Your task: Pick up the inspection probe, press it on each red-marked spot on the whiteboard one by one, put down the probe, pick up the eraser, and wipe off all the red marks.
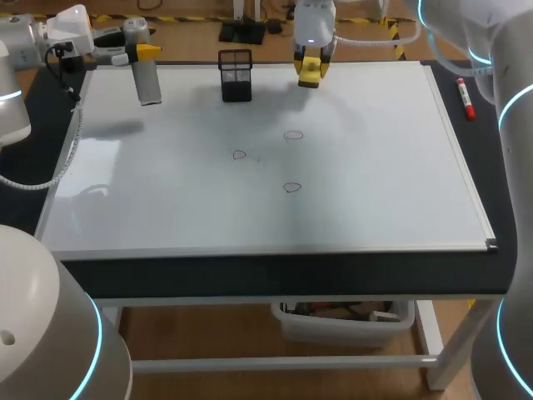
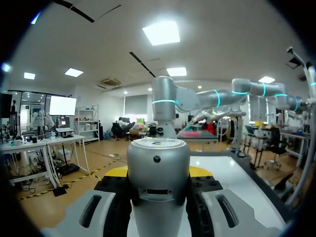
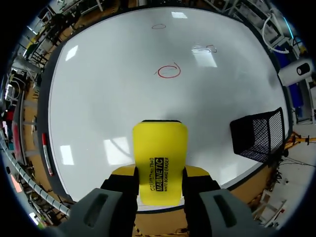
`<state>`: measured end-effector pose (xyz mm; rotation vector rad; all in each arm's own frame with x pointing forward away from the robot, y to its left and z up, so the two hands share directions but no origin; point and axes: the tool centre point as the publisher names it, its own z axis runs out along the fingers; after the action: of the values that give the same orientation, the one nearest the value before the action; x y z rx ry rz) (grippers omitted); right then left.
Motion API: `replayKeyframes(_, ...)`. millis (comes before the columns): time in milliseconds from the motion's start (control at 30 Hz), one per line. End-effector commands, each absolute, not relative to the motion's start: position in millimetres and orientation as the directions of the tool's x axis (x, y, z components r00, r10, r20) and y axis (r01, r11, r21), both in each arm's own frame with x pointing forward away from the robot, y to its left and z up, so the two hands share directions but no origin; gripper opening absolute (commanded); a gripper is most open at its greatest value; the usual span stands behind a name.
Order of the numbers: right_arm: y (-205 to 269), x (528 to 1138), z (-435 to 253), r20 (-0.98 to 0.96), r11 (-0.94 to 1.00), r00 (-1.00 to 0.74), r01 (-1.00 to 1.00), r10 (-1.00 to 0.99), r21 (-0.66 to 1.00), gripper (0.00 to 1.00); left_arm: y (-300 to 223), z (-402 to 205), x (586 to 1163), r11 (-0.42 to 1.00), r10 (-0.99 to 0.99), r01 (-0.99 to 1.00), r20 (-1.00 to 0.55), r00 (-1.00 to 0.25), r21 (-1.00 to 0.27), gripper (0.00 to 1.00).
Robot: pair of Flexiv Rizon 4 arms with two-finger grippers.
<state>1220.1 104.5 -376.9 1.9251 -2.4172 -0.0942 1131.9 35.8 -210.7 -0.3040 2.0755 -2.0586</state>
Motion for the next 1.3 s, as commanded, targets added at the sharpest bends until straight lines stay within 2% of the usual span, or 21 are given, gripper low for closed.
replayKeyframes(33, 98.8, 1217.0, -368.0, 0.022, 0.219, -0.222, -0.935, -0.975, 0.28, 0.0, 35.3, -209.4, 1130.4, 0.008, -0.29, -0.002, 0.0, -0.957, -1.0, 0.0)
replayKeyframes(200, 89.1, 1201.3, -364.2, 0.071, 0.242, -0.231, -0.944, -0.97, 0.226, 0.0, 35.3, -209.4, 1130.4, 0.008, -0.29, -0.002, 0.0, -0.957, -1.0, 0.0)
replayKeyframes(967, 40.7, 1140.9, -350.1, 0.034, 0.414, -0.413, -0.905, -0.91, 0.1, 0.0, 35.3, -209.4, 1130.4, 0.008, -0.29, -0.002, 0.0, -0.957, -1.0, 0.0)
replayKeyframes(1300, 23.4, 1126.6, -342.5, 0.091, 0.484, -0.482, -0.875, -0.871, -0.007, 0.0, 35.3, -209.4, 1130.4, 0.008, -0.29, -0.002, 0.0, -0.957, -1.0, 0.0)
